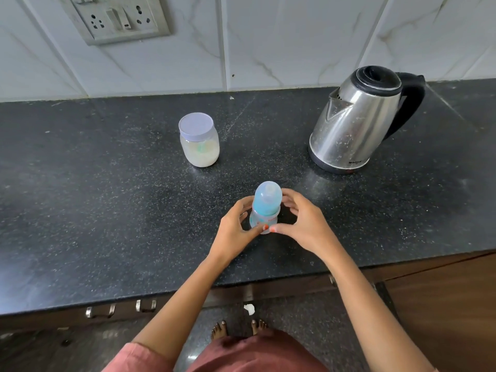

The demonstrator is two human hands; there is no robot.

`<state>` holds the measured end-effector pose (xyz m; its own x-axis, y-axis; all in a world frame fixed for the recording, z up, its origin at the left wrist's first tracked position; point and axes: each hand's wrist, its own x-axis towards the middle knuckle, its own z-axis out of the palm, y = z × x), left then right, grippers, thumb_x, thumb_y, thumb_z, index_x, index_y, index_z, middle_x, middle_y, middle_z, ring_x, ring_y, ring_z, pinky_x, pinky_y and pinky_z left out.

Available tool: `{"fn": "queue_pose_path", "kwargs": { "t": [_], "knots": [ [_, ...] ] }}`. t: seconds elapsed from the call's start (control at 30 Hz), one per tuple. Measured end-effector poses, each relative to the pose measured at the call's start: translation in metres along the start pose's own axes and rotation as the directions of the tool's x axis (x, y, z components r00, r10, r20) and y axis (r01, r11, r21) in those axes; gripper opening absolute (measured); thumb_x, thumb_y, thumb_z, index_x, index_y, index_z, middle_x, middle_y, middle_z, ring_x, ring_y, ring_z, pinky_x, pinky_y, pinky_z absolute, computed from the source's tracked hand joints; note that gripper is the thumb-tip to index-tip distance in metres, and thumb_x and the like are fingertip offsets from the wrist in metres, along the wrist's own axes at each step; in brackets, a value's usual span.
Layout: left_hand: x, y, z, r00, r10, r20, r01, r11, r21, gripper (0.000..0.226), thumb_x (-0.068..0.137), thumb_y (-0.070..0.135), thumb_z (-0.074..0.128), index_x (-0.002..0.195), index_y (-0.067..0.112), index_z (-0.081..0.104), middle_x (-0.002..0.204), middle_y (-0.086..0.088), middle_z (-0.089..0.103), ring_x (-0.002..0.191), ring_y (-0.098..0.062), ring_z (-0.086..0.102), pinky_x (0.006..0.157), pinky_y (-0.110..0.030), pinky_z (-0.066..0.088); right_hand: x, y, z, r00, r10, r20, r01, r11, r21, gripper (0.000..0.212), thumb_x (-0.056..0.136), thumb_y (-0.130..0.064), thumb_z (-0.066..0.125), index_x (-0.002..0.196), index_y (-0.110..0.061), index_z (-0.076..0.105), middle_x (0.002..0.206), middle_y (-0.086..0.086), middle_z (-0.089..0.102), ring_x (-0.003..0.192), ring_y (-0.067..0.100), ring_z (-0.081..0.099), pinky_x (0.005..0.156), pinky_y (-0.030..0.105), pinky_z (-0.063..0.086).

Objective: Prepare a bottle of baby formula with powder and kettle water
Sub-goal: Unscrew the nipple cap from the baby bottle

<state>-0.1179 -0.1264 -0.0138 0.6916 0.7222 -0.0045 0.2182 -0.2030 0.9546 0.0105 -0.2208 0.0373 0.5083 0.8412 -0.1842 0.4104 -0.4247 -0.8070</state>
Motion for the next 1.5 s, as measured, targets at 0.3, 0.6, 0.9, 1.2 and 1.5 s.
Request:
{"fn": "queue_pose_path", "kwargs": {
  "t": [0.3, 0.6, 0.9, 1.2, 1.5],
  "knots": [
    [0.006, 0.004, 0.013, 0.999, -0.037, -0.019, 0.037, 0.999, -0.020, 0.055, 0.071, 0.012, 0.077, 0.119, 0.023, 0.052, 0.102, 0.011, 0.061, 0.092, -0.001, 0.057, 0.074, -0.006, 0.043, 0.001, -0.056, -0.002, 0.999, -0.015, 0.047, 0.034, 0.889, -0.457, 0.085, 0.074, -0.039, 0.071, 0.141, -0.029, 0.020, 0.140, -0.005, 0.041, 0.127, 0.020, 0.039, 0.094, 0.040, 0.039],
    [0.008, 0.004, 0.009, 0.999, -0.040, -0.007, 0.040, 0.999, 0.013, 0.040, 0.070, 0.013, 0.076, 0.093, 0.037, 0.054, 0.084, 0.007, 0.068, 0.079, -0.006, 0.064, 0.070, -0.022, 0.050, 0.015, -0.070, 0.000, 0.990, -0.106, 0.098, 0.144, 0.711, -0.688, 0.045, 0.076, -0.027, 0.068, 0.114, -0.019, 0.045, 0.112, 0.007, 0.055, 0.100, 0.026, 0.056, 0.068, 0.031, 0.037],
    [0.013, -0.001, 0.007, 0.999, -0.043, 0.033, 0.043, 0.999, 0.015, 0.036, 0.068, 0.016, 0.080, 0.094, 0.029, 0.058, 0.087, 0.005, 0.070, 0.081, -0.005, 0.065, 0.073, -0.026, 0.053, 0.029, -0.071, -0.018, 0.896, -0.140, 0.422, 0.399, 0.673, -0.623, 0.042, 0.068, -0.011, 0.073, 0.104, -0.020, 0.054, 0.105, 0.001, 0.054, 0.094, 0.018, 0.050, 0.072, 0.029, 0.038],
    [0.009, 0.007, 0.004, 0.998, -0.043, 0.050, 0.044, 0.999, -0.012, 0.049, 0.070, 0.008, 0.077, 0.102, 0.034, 0.050, 0.086, 0.021, 0.061, 0.077, 0.014, 0.060, 0.069, -0.007, 0.047, 0.024, -0.085, -0.034, 0.913, -0.096, 0.395, 0.323, 0.762, -0.561, 0.057, 0.076, -0.043, 0.067, 0.127, -0.032, 0.046, 0.132, -0.006, 0.044, 0.120, 0.015, 0.046, 0.092, 0.037, 0.042],
    [0.009, 0.006, 0.005, 0.998, -0.035, 0.046, 0.036, 0.999, -0.012, 0.046, 0.070, 0.009, 0.077, 0.105, 0.029, 0.055, 0.090, 0.011, 0.066, 0.081, 0.010, 0.061, 0.071, -0.009, 0.047, 0.012, -0.098, -0.028, 0.959, -0.015, 0.282, 0.229, 0.629, -0.743, 0.039, 0.083, -0.028, 0.060, 0.120, -0.025, 0.050, 0.121, 0.005, 0.053, 0.104, 0.026, 0.054, 0.070, 0.030, 0.034]
  ]
}}
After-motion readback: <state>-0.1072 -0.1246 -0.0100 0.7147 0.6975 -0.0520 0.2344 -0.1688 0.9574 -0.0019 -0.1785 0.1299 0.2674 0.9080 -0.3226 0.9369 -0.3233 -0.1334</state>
